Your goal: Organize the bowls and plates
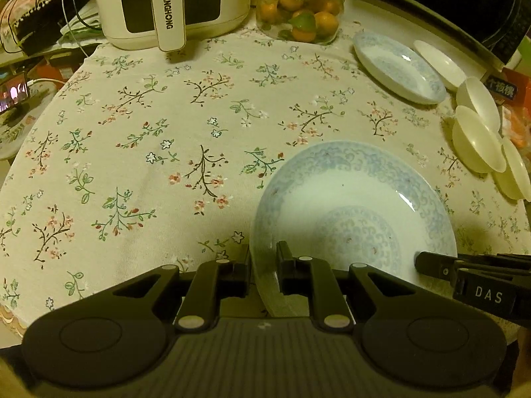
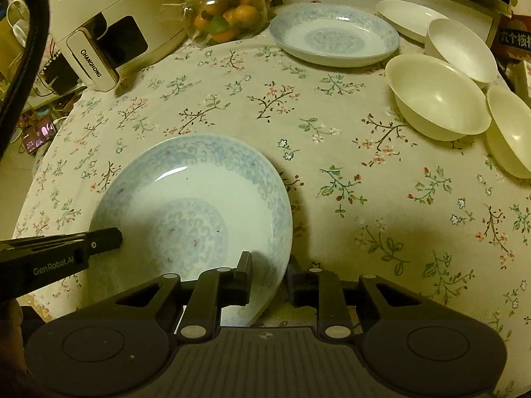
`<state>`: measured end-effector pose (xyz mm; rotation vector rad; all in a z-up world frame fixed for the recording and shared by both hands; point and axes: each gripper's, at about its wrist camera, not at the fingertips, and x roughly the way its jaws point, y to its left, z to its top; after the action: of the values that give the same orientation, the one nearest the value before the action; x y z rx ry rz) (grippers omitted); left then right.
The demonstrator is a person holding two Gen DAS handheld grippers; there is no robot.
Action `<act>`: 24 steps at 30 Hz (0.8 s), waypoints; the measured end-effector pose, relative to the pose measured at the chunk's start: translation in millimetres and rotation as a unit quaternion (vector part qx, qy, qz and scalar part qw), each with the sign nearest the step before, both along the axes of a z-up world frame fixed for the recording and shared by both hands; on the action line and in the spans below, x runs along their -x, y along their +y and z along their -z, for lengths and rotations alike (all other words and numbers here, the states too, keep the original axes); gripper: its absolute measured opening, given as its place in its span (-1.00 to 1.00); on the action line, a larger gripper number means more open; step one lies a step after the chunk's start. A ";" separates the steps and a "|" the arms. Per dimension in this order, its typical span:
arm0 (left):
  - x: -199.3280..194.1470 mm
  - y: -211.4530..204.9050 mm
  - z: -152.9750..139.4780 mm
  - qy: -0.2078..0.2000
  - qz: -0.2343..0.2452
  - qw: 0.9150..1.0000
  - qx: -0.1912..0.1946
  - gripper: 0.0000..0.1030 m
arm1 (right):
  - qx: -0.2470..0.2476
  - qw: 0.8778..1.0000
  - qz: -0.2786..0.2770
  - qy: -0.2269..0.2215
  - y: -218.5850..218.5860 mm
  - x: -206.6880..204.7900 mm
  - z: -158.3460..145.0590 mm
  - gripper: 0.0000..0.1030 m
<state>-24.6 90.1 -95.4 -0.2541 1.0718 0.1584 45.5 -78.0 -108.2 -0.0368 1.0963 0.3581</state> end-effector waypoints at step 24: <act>-7.4 14.0 -22.0 -0.003 -0.029 0.999 0.015 -0.73 | -0.010 0.999 0.030 0.007 -14.7 -10.8 -12.5 -0.54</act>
<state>-17.2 104.0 -73.5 -0.3137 1.0625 0.1935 56.3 -92.7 -95.7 0.0167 1.1053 0.3153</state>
